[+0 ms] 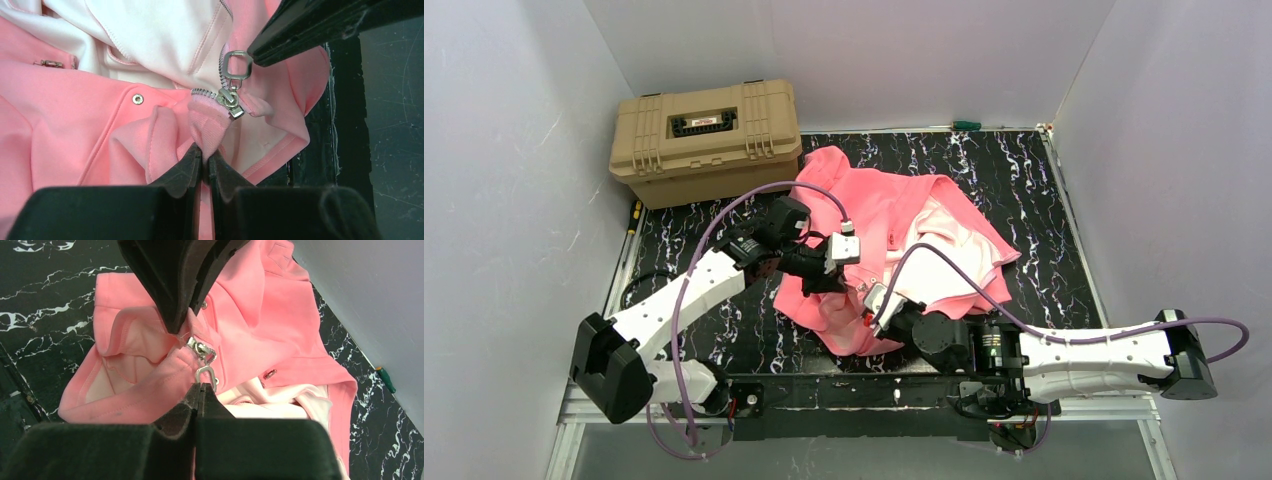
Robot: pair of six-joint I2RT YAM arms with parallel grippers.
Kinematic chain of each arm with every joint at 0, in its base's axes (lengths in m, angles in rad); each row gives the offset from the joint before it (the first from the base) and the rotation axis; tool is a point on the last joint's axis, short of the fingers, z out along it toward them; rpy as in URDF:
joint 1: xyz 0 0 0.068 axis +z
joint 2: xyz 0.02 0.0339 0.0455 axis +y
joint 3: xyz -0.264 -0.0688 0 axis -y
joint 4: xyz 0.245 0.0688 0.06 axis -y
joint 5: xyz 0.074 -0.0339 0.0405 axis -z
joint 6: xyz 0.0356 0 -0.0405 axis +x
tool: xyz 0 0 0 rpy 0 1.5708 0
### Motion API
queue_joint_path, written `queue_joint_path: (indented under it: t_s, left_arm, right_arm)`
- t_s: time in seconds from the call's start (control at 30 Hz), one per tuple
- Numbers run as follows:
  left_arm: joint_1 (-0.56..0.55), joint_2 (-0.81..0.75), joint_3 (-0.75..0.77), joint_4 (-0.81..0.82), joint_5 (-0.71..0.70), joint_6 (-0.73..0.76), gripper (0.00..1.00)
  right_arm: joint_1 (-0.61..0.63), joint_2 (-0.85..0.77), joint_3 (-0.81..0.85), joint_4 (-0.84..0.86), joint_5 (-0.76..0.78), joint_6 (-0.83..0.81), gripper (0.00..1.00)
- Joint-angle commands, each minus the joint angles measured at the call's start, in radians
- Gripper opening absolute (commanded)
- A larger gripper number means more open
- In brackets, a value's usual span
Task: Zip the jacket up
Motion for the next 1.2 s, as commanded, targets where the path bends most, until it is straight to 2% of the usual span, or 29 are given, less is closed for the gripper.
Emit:
queue_joint_path:
  t_s: [0.0, 0.1, 0.2, 0.3, 0.4, 0.43, 0.5, 0.63, 0.7, 0.8, 1.0, 1.17]
  left_arm:
    - [-0.002, -0.063, 0.005, -0.017, 0.025, 0.061, 0.00]
    - [-0.008, -0.091, -0.011, -0.016, 0.019, 0.110, 0.00]
    - [-0.024, -0.121, -0.033, -0.009, 0.001, 0.166, 0.00]
    - [-0.033, -0.133, -0.048, 0.013, -0.018, 0.176, 0.00]
    - [-0.032, -0.127, -0.040, 0.008, -0.024, 0.162, 0.00]
    - [-0.034, -0.127, -0.042, 0.006, -0.025, 0.162, 0.00]
    - [-0.034, -0.130, -0.048, 0.005, -0.028, 0.167, 0.00]
    - [-0.034, -0.119, -0.041, 0.005, -0.036, 0.162, 0.00]
    - [-0.034, -0.111, -0.033, 0.004, -0.034, 0.157, 0.00]
    - [-0.035, -0.108, -0.030, 0.004, -0.031, 0.161, 0.00]
    - [-0.035, -0.120, -0.031, -0.001, -0.038, 0.177, 0.00]
    - [-0.035, -0.122, -0.031, -0.003, -0.043, 0.181, 0.00]
  right_arm:
    - [-0.014, -0.052, 0.005, 0.096, 0.052, 0.039, 0.01]
    - [-0.072, -0.093, 0.026, 0.071, 0.006, 0.123, 0.01]
    - [-0.162, -0.114, 0.065, 0.003, -0.133, 0.217, 0.01]
    - [-0.239, -0.106, 0.112, -0.089, -0.251, 0.282, 0.01]
    - [-0.261, -0.125, 0.135, -0.178, -0.303, 0.307, 0.01]
    - [-0.265, -0.135, 0.153, -0.210, -0.332, 0.313, 0.04]
    - [-0.274, -0.135, 0.203, -0.279, -0.394, 0.341, 0.20]
    - [-0.288, -0.099, 0.270, -0.377, -0.558, 0.407, 0.40]
    - [-0.299, -0.091, 0.270, -0.377, -0.625, 0.445, 0.46]
    - [-0.356, -0.073, 0.244, -0.343, -0.754, 0.492, 0.49]
    - [-0.636, -0.033, 0.167, -0.229, -1.163, 0.579, 0.54]
    - [-0.766, 0.007, 0.154, -0.181, -1.376, 0.615, 0.56]
